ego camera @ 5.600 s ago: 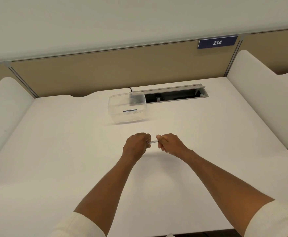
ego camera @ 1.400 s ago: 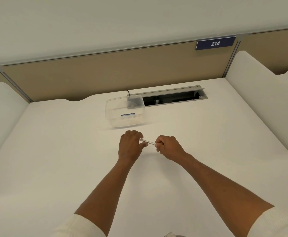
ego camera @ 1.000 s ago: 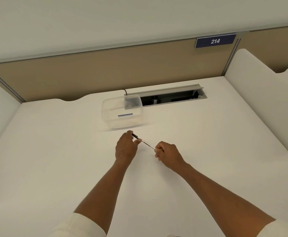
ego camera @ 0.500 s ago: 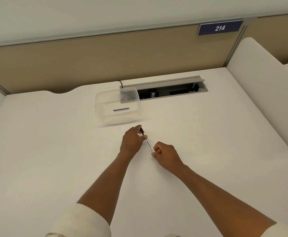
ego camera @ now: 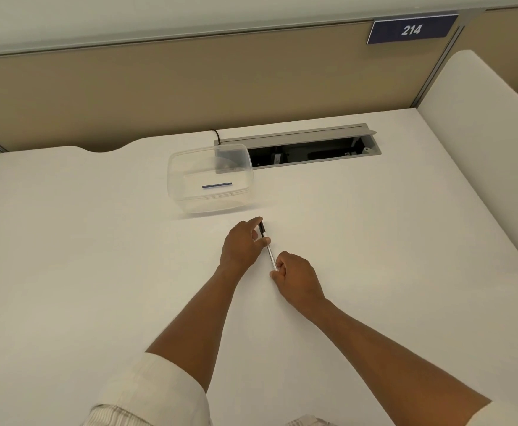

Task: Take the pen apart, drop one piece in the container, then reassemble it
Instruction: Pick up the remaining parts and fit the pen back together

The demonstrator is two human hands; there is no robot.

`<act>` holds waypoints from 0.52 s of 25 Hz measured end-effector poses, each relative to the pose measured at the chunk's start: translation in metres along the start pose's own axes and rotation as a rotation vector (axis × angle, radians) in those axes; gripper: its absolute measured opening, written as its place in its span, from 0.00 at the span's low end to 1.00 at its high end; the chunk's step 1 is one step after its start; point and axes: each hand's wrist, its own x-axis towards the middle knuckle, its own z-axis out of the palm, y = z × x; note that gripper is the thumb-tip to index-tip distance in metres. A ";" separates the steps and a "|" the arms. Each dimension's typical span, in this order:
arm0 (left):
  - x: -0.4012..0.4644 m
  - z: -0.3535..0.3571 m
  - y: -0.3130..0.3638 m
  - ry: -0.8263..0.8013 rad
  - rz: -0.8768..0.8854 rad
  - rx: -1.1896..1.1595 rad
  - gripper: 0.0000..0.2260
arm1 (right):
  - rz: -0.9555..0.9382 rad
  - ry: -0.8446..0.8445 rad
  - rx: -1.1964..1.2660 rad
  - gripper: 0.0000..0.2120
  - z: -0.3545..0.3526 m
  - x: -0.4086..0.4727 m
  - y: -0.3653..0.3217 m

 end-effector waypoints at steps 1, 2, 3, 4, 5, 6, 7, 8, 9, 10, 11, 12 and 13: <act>0.001 0.000 0.000 -0.013 0.010 0.007 0.23 | -0.002 0.004 -0.012 0.06 0.002 -0.001 -0.001; 0.002 -0.001 0.001 -0.025 0.025 0.020 0.22 | -0.005 0.007 -0.030 0.06 0.003 -0.003 -0.003; 0.003 -0.001 0.002 -0.031 0.040 0.034 0.22 | -0.006 0.010 -0.046 0.06 0.006 -0.005 -0.005; 0.003 0.000 0.002 -0.037 0.047 0.048 0.21 | -0.004 0.016 -0.054 0.06 0.009 -0.006 -0.007; 0.003 0.000 0.003 -0.040 0.049 0.062 0.20 | -0.001 0.026 -0.057 0.06 0.012 -0.008 -0.007; 0.003 0.000 0.004 -0.044 0.047 0.079 0.20 | 0.003 0.036 -0.061 0.06 0.014 -0.009 -0.008; 0.003 0.001 0.005 -0.047 0.049 0.094 0.20 | 0.006 0.046 -0.065 0.06 0.016 -0.010 -0.009; 0.004 0.002 0.005 -0.053 0.046 0.108 0.21 | 0.011 0.053 -0.070 0.06 0.016 -0.010 -0.009; 0.004 0.002 0.005 -0.057 0.046 0.117 0.21 | 0.012 0.057 -0.074 0.06 0.017 -0.010 -0.009; 0.004 0.001 0.006 -0.062 0.041 0.125 0.21 | 0.016 0.058 -0.077 0.06 0.017 -0.010 -0.010; 0.004 0.002 0.005 -0.062 0.044 0.130 0.21 | 0.018 0.059 -0.080 0.07 0.017 -0.010 -0.010; 0.003 0.001 0.006 -0.060 0.042 0.132 0.21 | 0.023 0.058 -0.079 0.07 0.017 -0.009 -0.010; 0.003 0.001 0.006 -0.055 0.044 0.134 0.21 | 0.029 0.058 -0.075 0.07 0.017 -0.009 -0.010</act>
